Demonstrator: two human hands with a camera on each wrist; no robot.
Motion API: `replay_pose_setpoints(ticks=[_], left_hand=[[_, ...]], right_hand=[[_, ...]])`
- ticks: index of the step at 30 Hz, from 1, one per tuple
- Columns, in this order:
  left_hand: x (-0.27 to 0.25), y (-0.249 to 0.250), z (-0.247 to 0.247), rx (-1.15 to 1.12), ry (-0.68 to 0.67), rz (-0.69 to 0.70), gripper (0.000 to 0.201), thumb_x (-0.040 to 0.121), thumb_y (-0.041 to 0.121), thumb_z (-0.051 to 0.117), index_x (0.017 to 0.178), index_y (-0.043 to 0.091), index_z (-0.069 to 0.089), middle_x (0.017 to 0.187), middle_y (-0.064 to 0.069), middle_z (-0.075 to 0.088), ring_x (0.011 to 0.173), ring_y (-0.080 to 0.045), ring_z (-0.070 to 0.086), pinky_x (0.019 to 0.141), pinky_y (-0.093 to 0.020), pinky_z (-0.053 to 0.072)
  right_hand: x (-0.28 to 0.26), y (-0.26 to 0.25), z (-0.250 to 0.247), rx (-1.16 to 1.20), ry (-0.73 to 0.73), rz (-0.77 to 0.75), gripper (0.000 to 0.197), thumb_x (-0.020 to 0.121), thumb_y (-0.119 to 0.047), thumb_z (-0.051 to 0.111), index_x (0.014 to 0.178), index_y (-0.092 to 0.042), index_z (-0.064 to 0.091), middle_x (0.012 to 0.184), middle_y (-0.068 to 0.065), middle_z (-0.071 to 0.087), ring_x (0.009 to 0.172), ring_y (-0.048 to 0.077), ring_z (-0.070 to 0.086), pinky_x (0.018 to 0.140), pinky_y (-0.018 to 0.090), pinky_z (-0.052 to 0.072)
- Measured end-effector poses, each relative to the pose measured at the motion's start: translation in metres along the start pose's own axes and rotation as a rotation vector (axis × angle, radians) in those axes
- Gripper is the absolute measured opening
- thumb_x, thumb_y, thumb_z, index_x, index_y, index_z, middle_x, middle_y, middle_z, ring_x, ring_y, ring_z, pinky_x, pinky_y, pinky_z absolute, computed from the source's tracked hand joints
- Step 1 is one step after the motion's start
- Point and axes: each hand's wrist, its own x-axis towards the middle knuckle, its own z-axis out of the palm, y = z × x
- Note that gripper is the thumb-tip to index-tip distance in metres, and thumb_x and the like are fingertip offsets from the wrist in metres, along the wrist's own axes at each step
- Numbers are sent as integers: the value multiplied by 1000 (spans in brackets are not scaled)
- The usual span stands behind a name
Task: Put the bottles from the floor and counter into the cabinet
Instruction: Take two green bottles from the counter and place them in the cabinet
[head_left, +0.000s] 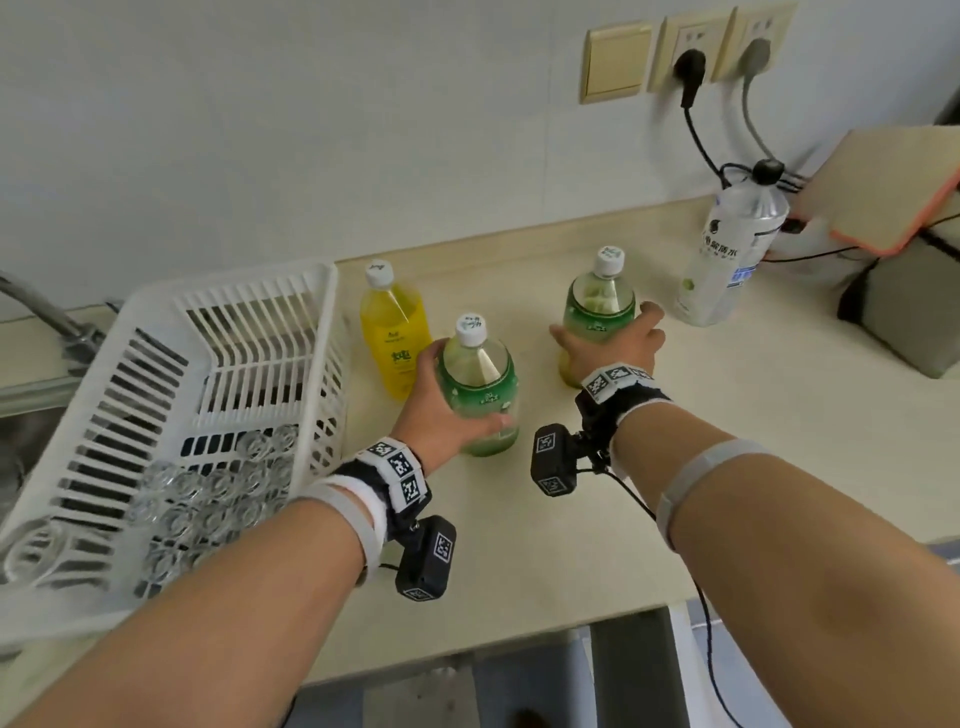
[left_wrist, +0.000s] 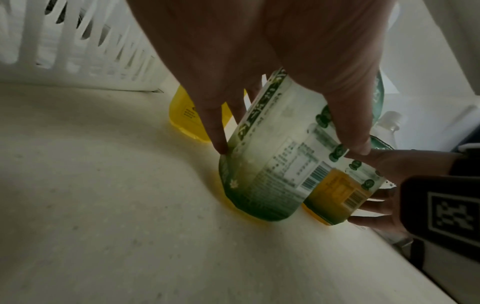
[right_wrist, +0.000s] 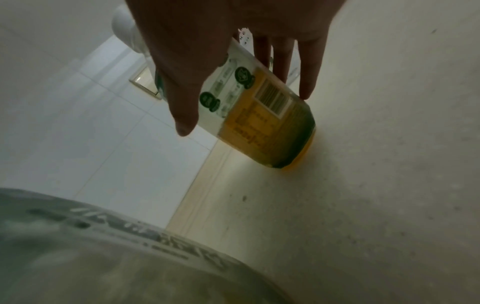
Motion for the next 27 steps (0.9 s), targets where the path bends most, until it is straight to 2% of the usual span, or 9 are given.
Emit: replay_pose_setpoints(ticks=[2,5,11,16,19,23,27], left_hand=[[1,1,0,6,-10,-2,117,60,16,95,149,26,20,136,9,47,124,-7,48,105,-22,36],[0,0,0,25,-24,2,118,57,19,96,148,27,21,137,7,48,126,-10,48,107,-26,37],[-32,-2,-4,31,-59,8,113,50,32,97,140,30,29,129,10,55,121,-14,56,110,-38,44],[-93,-6,-21,-7,-68,25,111,53,31,97,140,31,27,130,11,55,125,-16,55,112,-43,42],[-142,-7,-34,-20,-71,56,110,52,34,97,138,31,29,128,11,56,123,-16,56,111,-43,43],[-212,-13,-48,-35,-56,91,104,58,31,95,139,23,31,125,7,54,119,-16,55,107,-34,43],[-277,-21,-54,-37,-126,102,101,61,30,94,141,23,32,123,11,53,115,-11,53,97,-27,41]], right_hand=[[3,1,-2,-36,-19,-35,95,61,-48,83,133,-16,29,129,11,43,110,38,59,92,44,50],[0,6,-11,-89,-63,-88,85,66,-43,80,131,-16,31,129,9,46,110,34,58,86,40,48],[-42,28,-34,-60,-138,-177,80,58,-48,80,122,-19,40,117,4,58,103,27,61,85,40,53],[-117,53,-62,-19,-178,-212,84,55,-50,81,123,-20,40,117,4,60,103,25,62,88,44,55],[-175,64,-81,24,-161,-236,85,56,-49,82,125,-20,40,117,3,60,102,24,62,87,42,55],[-256,87,-105,71,-140,-283,81,59,-46,83,124,-21,42,113,-1,62,98,19,62,85,37,55],[-319,117,-125,44,-179,-264,78,61,-47,83,123,-22,43,105,-5,62,94,18,63,84,36,55]])
